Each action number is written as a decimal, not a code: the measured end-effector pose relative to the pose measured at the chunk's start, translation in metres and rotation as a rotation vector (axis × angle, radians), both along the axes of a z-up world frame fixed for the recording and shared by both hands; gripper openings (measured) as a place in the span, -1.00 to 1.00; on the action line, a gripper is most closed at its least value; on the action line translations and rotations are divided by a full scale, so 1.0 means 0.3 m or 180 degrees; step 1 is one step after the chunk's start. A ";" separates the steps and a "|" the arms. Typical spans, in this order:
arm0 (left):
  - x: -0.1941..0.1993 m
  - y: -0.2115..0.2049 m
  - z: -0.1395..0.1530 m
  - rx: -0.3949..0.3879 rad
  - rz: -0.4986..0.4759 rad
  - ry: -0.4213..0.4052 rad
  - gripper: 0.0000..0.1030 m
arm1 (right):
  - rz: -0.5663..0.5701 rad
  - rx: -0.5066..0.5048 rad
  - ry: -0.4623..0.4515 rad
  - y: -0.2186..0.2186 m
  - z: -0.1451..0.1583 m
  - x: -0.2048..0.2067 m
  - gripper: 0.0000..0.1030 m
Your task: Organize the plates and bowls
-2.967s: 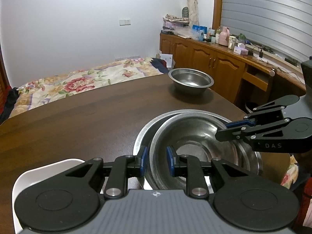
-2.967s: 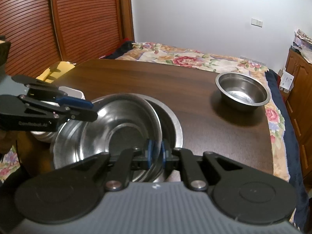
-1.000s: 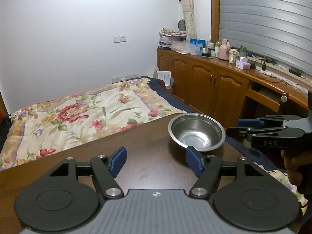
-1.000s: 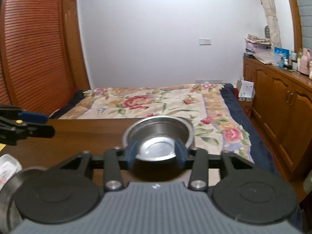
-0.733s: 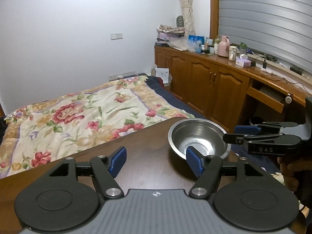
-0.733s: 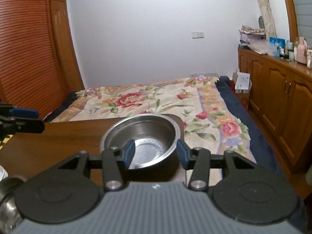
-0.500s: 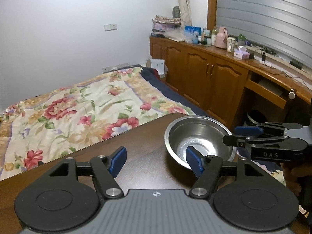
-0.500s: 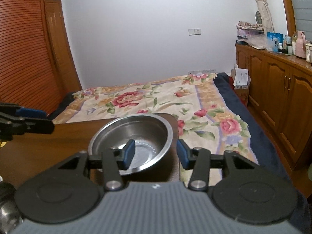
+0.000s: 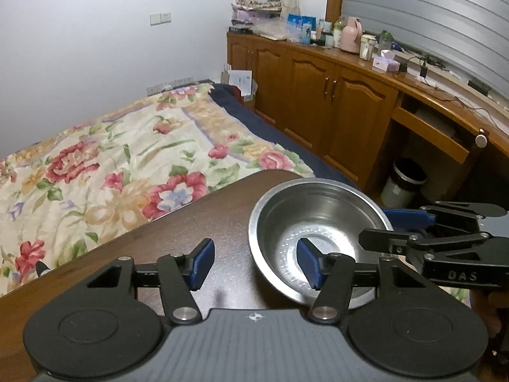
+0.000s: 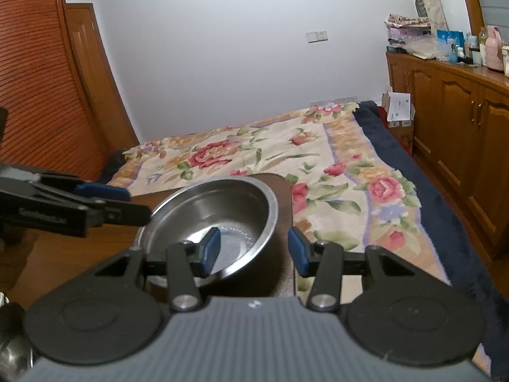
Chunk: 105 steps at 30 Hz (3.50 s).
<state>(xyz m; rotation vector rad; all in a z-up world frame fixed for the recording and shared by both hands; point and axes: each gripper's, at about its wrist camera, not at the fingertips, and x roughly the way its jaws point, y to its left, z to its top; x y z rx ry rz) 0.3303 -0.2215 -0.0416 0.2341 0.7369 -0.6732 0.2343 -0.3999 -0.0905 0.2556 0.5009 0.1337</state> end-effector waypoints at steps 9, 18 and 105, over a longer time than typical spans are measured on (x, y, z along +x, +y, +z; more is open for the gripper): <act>0.034 -0.019 -0.029 0.0055 -0.0019 0.0106 0.00 | 0.0040 0.0069 0.0049 0.000 -0.007 0.016 -0.07; 0.060 -0.032 -0.051 0.0036 -0.0059 0.0252 -0.28 | 0.0074 0.0138 0.0134 0.013 -0.017 0.025 -0.07; -0.633 0.561 0.106 -0.0534 0.0125 0.0064 -0.65 | 0.0588 0.0031 0.0131 0.428 0.117 -0.392 -0.70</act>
